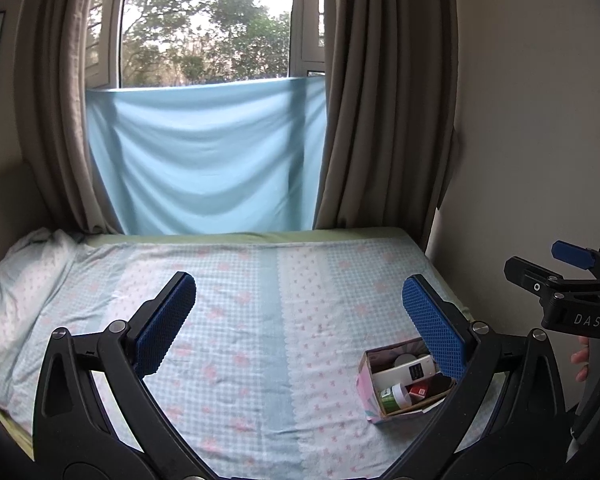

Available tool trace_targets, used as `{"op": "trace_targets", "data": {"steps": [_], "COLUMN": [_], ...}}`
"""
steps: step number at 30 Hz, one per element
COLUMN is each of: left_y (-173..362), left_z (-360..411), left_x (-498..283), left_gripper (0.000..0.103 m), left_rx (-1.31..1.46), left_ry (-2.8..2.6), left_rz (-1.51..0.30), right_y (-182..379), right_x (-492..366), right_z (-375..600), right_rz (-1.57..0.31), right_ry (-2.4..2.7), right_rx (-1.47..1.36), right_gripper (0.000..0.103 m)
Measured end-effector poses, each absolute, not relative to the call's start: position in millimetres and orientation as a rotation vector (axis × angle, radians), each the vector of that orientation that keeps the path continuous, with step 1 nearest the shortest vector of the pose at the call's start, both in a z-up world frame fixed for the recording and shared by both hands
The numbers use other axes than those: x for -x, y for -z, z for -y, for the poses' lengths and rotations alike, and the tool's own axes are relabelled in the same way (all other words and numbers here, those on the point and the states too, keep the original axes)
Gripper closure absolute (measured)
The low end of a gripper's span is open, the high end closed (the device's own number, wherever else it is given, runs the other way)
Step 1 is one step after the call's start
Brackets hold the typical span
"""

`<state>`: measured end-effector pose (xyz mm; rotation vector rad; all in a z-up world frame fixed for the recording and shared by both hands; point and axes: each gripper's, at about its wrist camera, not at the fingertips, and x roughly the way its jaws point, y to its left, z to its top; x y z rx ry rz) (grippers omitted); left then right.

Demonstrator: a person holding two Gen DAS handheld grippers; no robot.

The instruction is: Organize rigid objects

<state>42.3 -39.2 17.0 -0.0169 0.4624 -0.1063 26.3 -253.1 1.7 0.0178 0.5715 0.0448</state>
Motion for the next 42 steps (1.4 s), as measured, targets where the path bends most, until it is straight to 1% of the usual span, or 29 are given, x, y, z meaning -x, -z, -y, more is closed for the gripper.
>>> {"op": "trace_targets", "data": {"steps": [42], "left_y": [-21.2], "left_z": [42.3], "left_x": [-27.9], "left_gripper": [0.0], "left_rx": [0.039], "left_ry": [0.073], "left_rz": [-0.438], "right_y": [-10.8], "right_x": [-19.4], "right_z": [261.0], "right_rz": [-0.521], "right_ry": [-0.047], "right_rx": [-0.009], "right_gripper": [0.0]}}
